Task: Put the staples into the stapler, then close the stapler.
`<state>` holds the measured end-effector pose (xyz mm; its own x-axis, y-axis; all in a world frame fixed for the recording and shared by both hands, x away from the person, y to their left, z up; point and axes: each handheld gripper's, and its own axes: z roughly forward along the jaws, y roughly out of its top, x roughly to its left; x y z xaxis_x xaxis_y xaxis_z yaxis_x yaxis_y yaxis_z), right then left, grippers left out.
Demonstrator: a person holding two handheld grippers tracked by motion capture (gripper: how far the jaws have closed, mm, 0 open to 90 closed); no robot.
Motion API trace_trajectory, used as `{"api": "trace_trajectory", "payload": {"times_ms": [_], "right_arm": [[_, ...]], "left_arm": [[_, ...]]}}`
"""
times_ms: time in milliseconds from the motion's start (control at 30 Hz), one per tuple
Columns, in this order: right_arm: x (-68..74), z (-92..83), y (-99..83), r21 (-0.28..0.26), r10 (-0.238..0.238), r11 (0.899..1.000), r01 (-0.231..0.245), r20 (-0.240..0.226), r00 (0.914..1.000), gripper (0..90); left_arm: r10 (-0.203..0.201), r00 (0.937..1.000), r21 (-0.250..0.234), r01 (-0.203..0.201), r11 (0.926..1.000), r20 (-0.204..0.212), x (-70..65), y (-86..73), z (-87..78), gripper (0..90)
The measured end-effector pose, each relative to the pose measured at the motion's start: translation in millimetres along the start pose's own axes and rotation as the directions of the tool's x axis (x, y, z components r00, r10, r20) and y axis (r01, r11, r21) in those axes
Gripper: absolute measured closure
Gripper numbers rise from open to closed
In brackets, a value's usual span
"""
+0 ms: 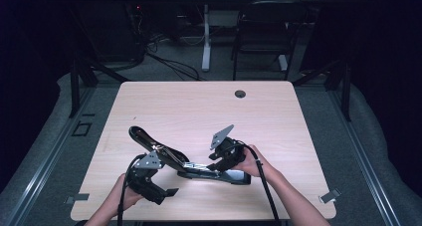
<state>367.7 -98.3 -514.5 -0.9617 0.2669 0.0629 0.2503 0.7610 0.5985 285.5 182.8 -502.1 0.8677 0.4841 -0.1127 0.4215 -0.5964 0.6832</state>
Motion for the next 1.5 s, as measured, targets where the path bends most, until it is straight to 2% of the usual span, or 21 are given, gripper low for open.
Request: {"api": "trace_trajectory", "payload": {"times_ms": [167,300,400,567,633,700,767,800,967,1067,1167,1200,1333,1500], "right_arm": [[-3.1,-0.9,-2.3,0.036,0.062,0.997,-0.061,-0.017,0.9980,35.5],[-5.6,-3.9,-5.1,0.044,0.111,0.993,-0.112,0.018,0.9936,25.3],[-5.1,-7.6,-5.6,0.050,0.115,0.992,-0.117,0.039,0.9926,13.4],[-2.1,-17.2,-6.0,0.048,0.140,0.988,-0.145,0.088,0.9862,8.9],[-2.1,-22.2,-7.6,0.035,0.167,0.984,-0.172,0.113,0.9794,6.1],[-2.4,-25.5,-9.1,0.030,0.180,0.982,-0.185,0.125,0.9758,5.2],[-3.4,-29.6,-10.8,0.038,0.177,0.982,-0.184,0.139,0.9743,3.8],[-3.0,-30.4,-12.1,0.027,0.192,0.980,-0.198,0.144,0.9707,3.3],[-3.3,-33.6,-15.5,0.057,0.206,0.974,-0.218,0.163,0.9647,1.1],[-1.0,-32.3,-16.6,0.077,0.211,0.970,-0.230,0.200,0.9568,0.6],[-1.4,-33.9,-17.6,0.088,0.199,0.971,-0.221,0.211,0.9571,0.5],[-0.9,-34.6,-18.1,0.081,0.212,0.969,-0.233,0.213,0.9539,0.5],[-4.2,-36.7,-19.7,0.080,0.213,0.968,-0.236,0.225,0.9507,0.7],[-4.4,-34.9,-20.5,0.072,0.215,0.969,-0.236,0.227,0.9500,0.7]], "left_arm": [[0.002,1.0000,-0.005,-0.002,1.0000,-0.005,0.3,-0.9,-1.7,0.0],[0.006,1.0000,-0.010,-0.006,0.9999,-0.005,0.8,-1.8,-3.1,0.0],[-0.009,0.9999,-0.027,0.008,0.9996,-0.007,2.7,-2.6,-4.8,0.0],[-0.024,0.9997,-0.042,0.024,0.9988,-0.003,5.3,-3.3,-7.4,0.0],[-0.029,0.9996,-0.044,0.028,0.9986,-0.003,6.1,-3.5,-7.4,0.0],[-0.041,0.9989,-0.051,0.042,0.9978,0.023,7.6,-3.7,-8.2,0.0],[-0.044,0.9987,-0.058,0.045,0.9973,0.026,8.0,-3.5,-8.6,0.0],[-0.044,0.9987,-0.058,0.046,0.9973,0.026,8.2,-3.5,-8.4,0.0],[-0.050,0.9985,-0.054,0.051,0.9972,0.023,9.4,-4.2,-8.6,0.0],[-0.048,0.9988,-0.044,0.049,0.9978,0.006,10.2,-5.7,-10.5,0.0],[-0.059,0.9983,-0.041,0.059,0.9974,0.001,12.7,-7.6,-12.1,0.0],[-0.056,0.9984,-0.031,0.056,0.9979,0.003,14.3,-8.1,-13.0,0.1],[-0.076,0.9971,-0.030,0.076,0.9967,-0.009,17.8,-11.5,-15.1,0.1],[-0.105,0.9943,-0.025,0.105,0.9942,-0.018,23.5,-15.0,-19.6,0.1]]}}
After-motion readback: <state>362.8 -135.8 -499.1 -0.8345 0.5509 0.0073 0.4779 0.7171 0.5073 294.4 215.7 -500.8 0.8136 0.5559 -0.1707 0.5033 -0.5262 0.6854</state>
